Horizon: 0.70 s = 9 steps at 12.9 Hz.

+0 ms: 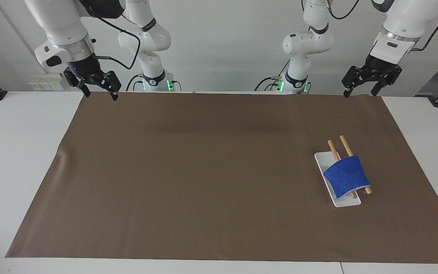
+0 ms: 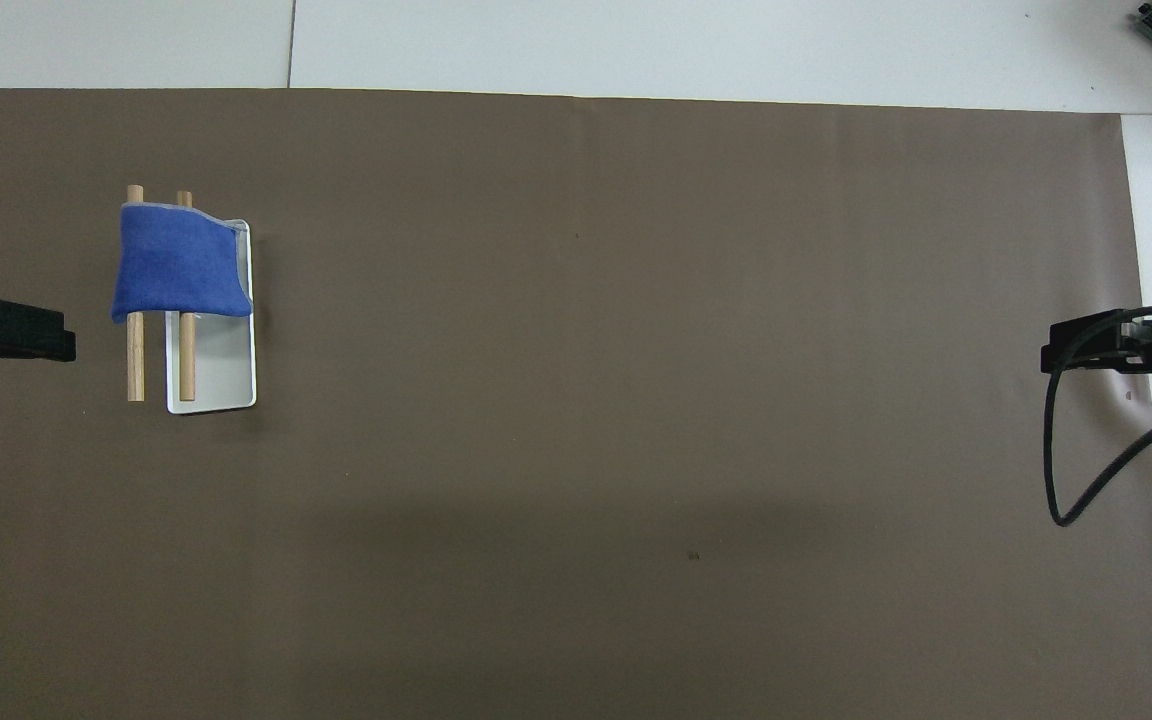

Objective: Right arm passes towel to left arm to hang

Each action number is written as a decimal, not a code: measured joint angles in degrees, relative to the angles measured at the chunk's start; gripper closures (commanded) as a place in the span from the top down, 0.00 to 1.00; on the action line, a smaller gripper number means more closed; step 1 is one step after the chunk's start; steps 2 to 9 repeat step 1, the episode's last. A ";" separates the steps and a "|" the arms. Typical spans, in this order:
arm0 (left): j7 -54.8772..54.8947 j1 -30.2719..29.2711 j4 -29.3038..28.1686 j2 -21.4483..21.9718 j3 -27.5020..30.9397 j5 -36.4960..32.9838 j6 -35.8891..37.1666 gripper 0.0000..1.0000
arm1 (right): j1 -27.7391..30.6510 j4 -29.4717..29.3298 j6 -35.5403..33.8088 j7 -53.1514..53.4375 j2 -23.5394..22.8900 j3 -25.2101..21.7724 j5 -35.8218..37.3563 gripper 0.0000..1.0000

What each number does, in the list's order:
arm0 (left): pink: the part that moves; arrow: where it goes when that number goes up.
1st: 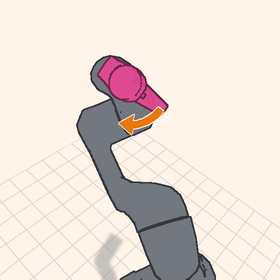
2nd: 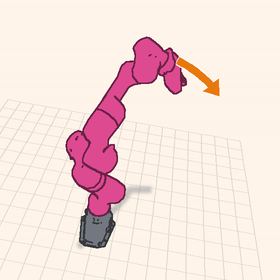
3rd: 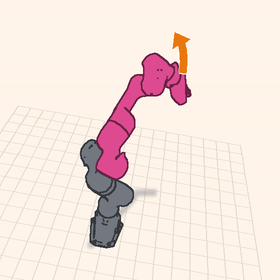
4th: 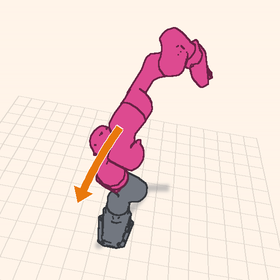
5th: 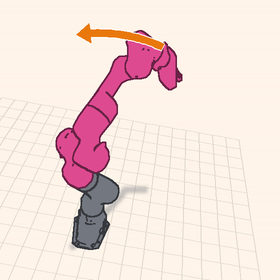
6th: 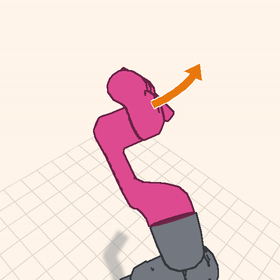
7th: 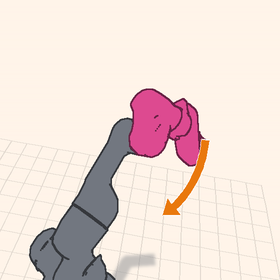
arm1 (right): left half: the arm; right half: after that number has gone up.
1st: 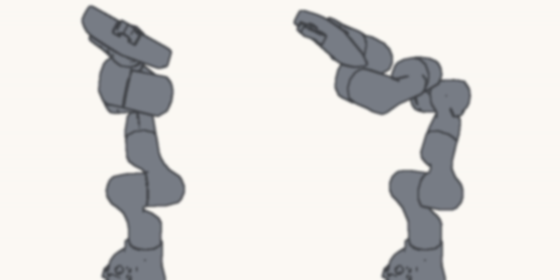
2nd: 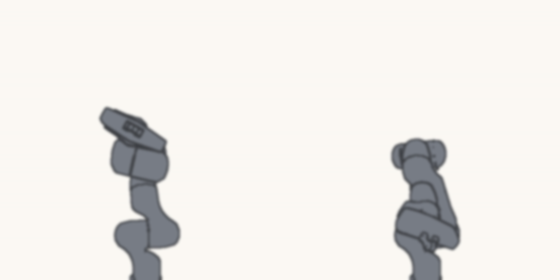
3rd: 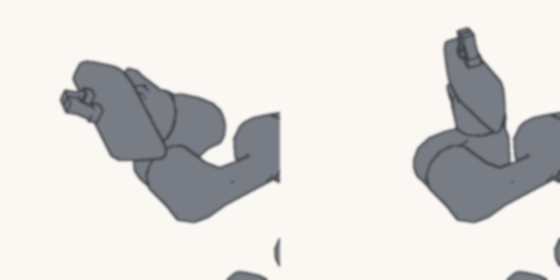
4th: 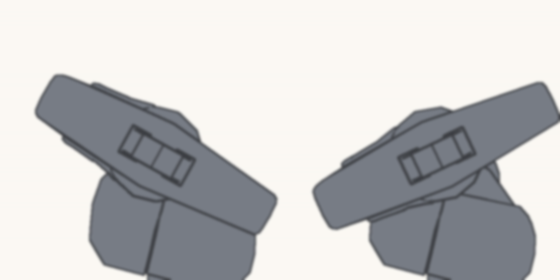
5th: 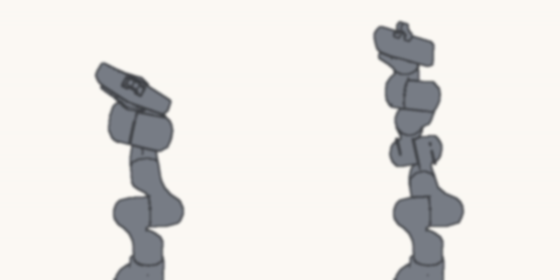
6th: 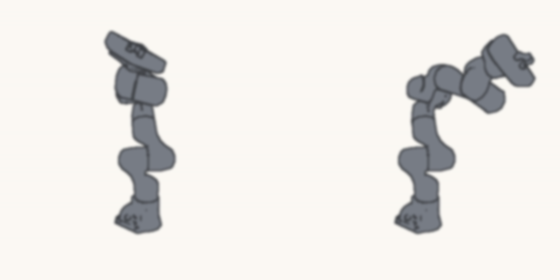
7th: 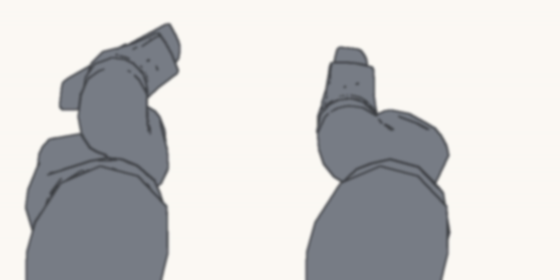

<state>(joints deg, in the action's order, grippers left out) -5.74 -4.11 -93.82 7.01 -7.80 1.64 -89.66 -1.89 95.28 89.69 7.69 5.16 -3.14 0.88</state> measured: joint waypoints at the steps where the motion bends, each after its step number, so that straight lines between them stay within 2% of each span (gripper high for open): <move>1: 0.04 0.49 -0.04 0.01 0.65 0.00 0.00 1.00 | 0.00 0.00 0.00 0.00 -0.03 -0.02 0.00 1.00; 9: 0.04 0.49 -0.04 0.01 0.65 0.00 0.00 1.00 | 0.00 0.00 0.00 0.00 -0.03 -0.02 0.00 1.00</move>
